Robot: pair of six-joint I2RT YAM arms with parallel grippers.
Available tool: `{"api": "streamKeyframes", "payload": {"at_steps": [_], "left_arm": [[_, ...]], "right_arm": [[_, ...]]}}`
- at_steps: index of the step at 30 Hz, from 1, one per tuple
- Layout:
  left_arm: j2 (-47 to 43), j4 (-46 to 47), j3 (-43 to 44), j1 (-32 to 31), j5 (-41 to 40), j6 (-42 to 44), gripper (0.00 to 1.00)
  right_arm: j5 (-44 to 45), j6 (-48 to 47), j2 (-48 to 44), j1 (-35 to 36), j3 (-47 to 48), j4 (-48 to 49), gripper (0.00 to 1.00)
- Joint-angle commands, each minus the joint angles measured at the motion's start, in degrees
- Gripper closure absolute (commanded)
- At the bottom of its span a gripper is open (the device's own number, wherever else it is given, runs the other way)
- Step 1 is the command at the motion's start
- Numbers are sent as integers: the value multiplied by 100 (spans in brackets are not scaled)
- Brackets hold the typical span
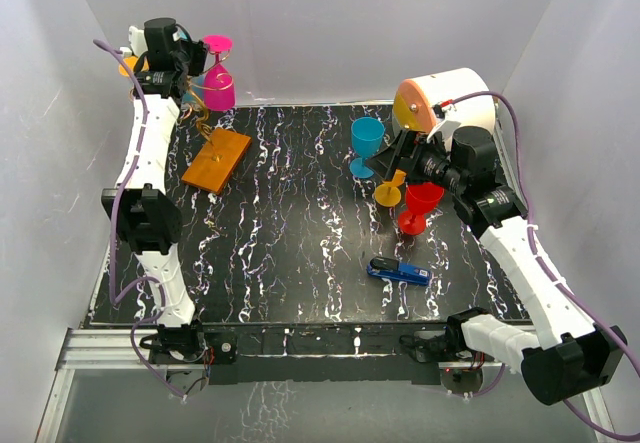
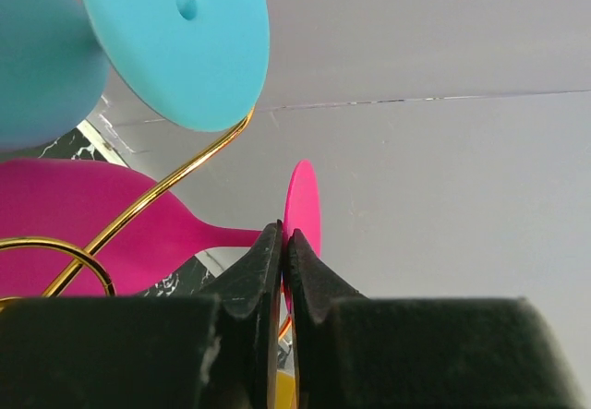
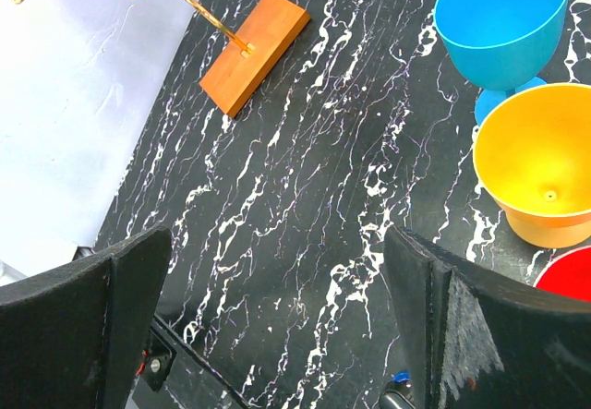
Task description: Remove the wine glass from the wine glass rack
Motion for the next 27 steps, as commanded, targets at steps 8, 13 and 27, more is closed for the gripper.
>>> {"api": "streamKeyframes", "payload": {"at_steps": [8,13,27], "left_arm": [[-518,568,-370,105,659,-359,100],[-606,692,-517,104,845,-407,100],[-1031,895,-939,117,1108,-379,100]], "right_arm": [[35,-43,-167,-26,15,298,2],[27,-36,-175,-28,1,295,2],[-63,54,-197,-26,-28,338,2]]}}
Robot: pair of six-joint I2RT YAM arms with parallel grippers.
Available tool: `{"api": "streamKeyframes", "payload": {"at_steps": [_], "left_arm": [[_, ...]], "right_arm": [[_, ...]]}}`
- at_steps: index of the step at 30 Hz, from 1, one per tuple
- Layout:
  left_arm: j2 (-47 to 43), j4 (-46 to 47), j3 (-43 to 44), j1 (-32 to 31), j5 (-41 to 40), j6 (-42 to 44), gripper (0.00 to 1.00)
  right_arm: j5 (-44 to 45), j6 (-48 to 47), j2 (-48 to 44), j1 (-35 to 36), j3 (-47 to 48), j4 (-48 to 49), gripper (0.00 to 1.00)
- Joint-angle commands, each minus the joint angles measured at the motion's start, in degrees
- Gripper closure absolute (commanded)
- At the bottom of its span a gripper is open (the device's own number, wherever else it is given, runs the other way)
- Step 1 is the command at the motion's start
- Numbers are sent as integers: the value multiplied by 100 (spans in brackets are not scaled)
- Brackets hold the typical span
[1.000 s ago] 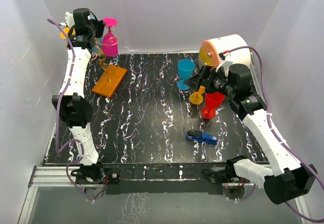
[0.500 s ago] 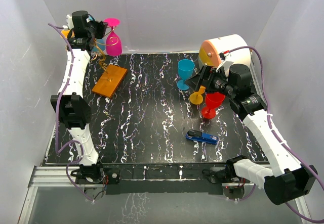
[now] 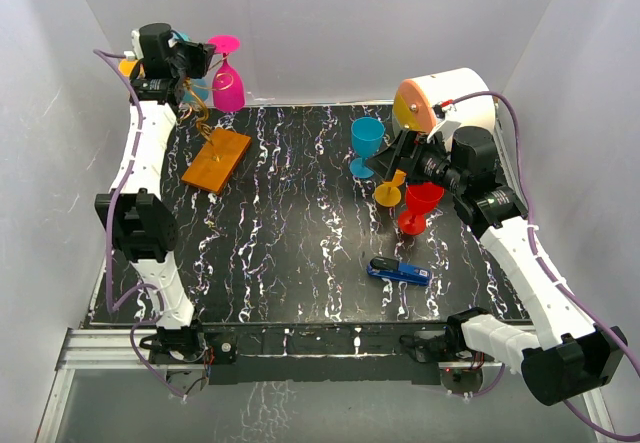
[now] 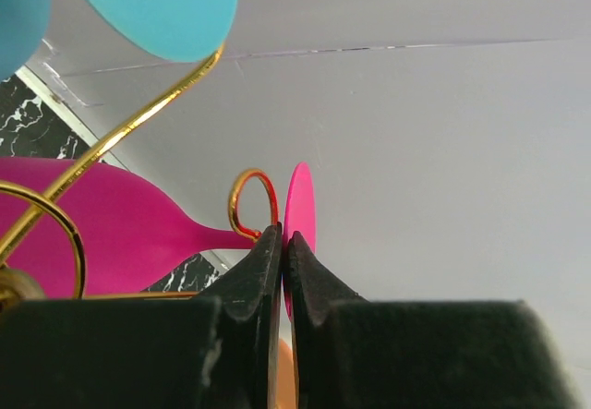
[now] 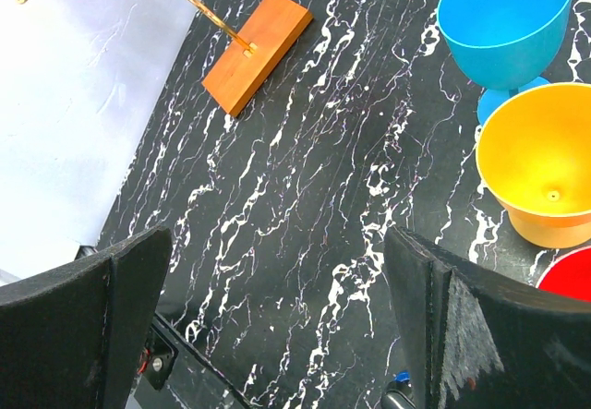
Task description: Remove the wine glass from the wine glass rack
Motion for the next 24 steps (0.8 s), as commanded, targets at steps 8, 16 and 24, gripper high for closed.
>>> {"api": "streamKeyframes", "payload": {"at_steps": [8,16,24], "left_arm": [[-896,246,-380,135,175,39,100],[-1122,304,-685,441,236,39,100],[-651,237,-123,517,262,88,100]], "right_arm": [[-60,56,-233,-26,-17,309,2],[-100,110,-227,-26,-8,324,2],[-102,120,-220,-26,-8,330,2]]}}
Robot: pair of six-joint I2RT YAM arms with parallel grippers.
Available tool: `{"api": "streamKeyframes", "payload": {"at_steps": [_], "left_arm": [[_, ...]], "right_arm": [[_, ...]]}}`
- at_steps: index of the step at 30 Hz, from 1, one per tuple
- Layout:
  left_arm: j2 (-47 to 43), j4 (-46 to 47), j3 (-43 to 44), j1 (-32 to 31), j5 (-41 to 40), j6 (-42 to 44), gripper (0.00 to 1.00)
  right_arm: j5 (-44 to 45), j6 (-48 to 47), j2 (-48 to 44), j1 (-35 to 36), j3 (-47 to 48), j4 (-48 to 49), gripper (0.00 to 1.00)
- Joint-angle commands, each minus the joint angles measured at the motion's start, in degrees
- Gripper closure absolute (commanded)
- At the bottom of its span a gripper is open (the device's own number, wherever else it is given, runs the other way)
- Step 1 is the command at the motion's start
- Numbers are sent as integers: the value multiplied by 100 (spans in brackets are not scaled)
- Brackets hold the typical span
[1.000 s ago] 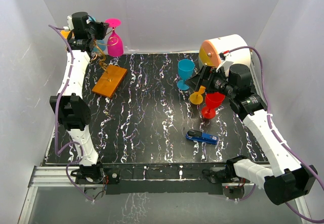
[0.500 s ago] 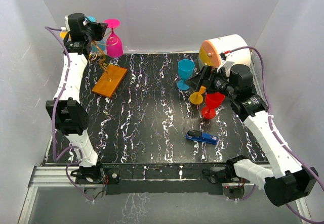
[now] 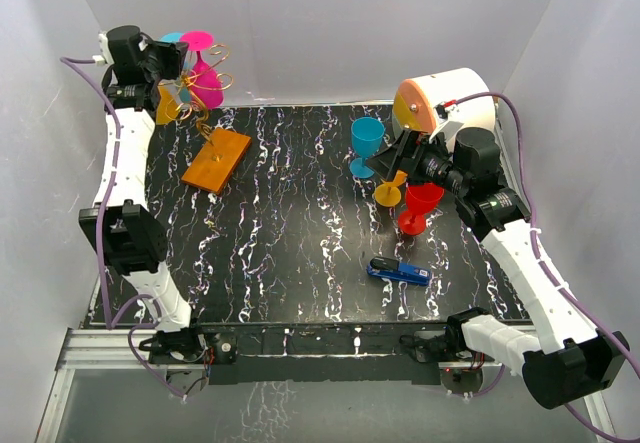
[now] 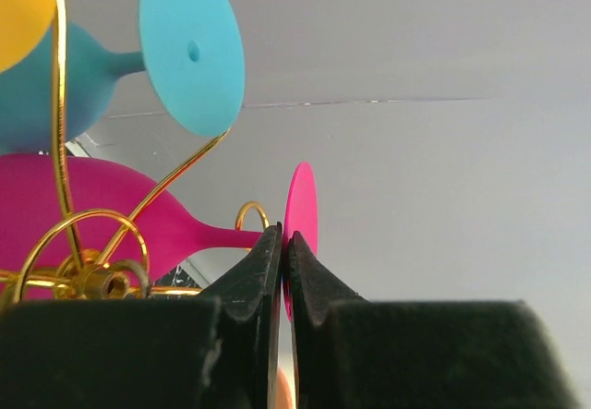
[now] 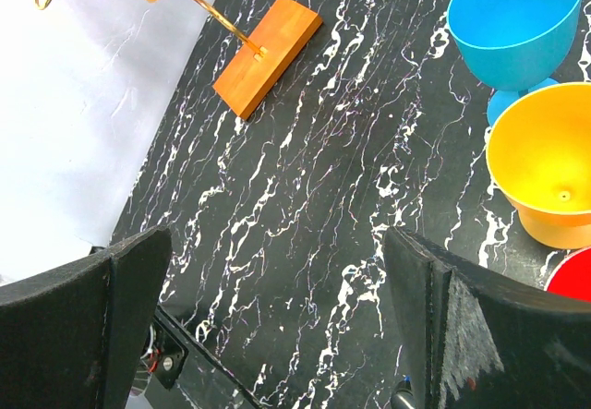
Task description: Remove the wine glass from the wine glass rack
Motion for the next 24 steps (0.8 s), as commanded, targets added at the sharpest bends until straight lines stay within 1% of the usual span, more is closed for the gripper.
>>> {"api": "streamKeyframes", "payload": {"at_steps": [1,5,10,15,19,24], "left_arm": [[144,20,629,-3,111,89,100],[482,56,1107,-3,54,84,100],[1021,-249,1813,5,32,66,100],[1201,-62,1883,-63,55,-53,100],[1403,-33,2165,-206,121,-40,100],[1480,122,2153,-362,227,-78,100]], "right_arm": [[-35,-5,-106,-32,-7,332,2],[-25,-27,-102,-30,1,333,2],[-13,-48,-90,-26,25,327,2],[-4,-66,-79,-26,38,313,2],[-20,-50,-33,-30,36,321,2],[-35,-31,-8,-26,47,337,2]]}}
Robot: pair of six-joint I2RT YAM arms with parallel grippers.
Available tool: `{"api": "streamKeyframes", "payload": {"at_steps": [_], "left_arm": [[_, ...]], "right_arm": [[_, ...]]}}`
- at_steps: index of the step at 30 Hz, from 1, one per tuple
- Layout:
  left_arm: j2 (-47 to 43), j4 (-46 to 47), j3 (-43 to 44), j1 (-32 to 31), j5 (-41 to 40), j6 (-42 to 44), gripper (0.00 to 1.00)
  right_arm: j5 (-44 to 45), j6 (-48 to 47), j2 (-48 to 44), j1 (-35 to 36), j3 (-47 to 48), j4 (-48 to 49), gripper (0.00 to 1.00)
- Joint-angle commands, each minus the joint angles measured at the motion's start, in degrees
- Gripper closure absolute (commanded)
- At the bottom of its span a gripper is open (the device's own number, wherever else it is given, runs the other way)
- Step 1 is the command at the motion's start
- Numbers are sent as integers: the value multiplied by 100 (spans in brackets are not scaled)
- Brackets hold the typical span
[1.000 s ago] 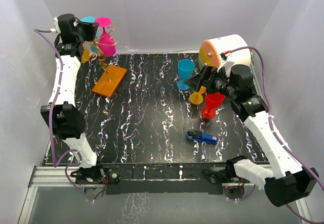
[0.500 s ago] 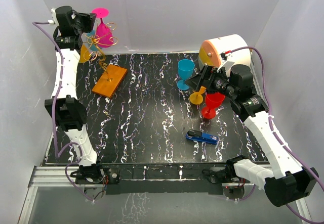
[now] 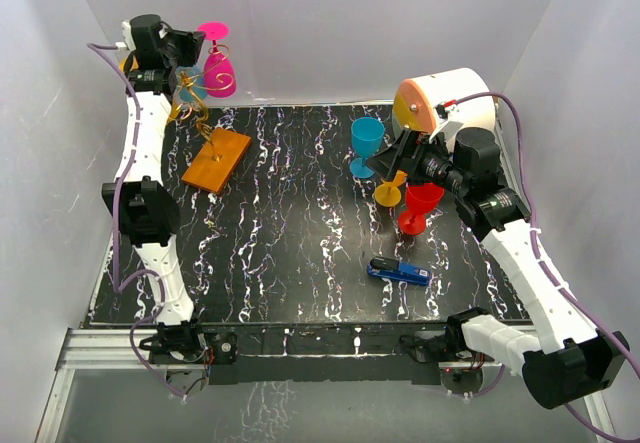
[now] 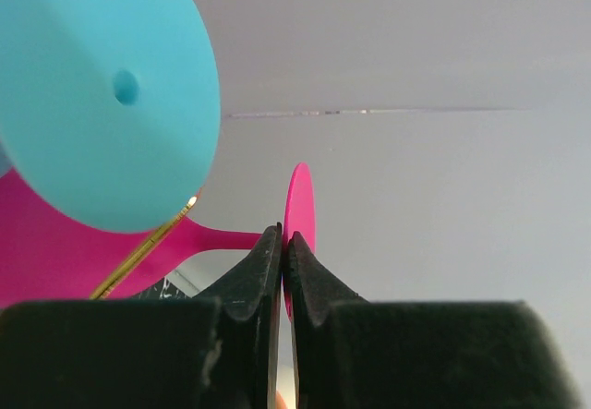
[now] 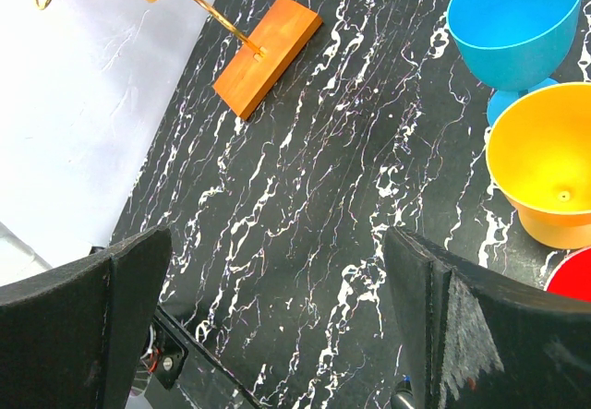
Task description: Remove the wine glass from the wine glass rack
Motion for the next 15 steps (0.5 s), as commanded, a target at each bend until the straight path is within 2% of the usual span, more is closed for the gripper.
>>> {"api": "streamKeyframes", "payload": {"at_steps": [1,9,15], "left_arm": [[-141,346,244,-195,226,-30,100],[-109,778,333,-360,642,-125,100],[-334,1431,61,-399,1338,-513,100]], "right_arm": [[-34,-34,-9,-26,45,343,2],[-39,31,-13,-30,12,362,2],[-90,159,17,-26,-1,437,2]]}}
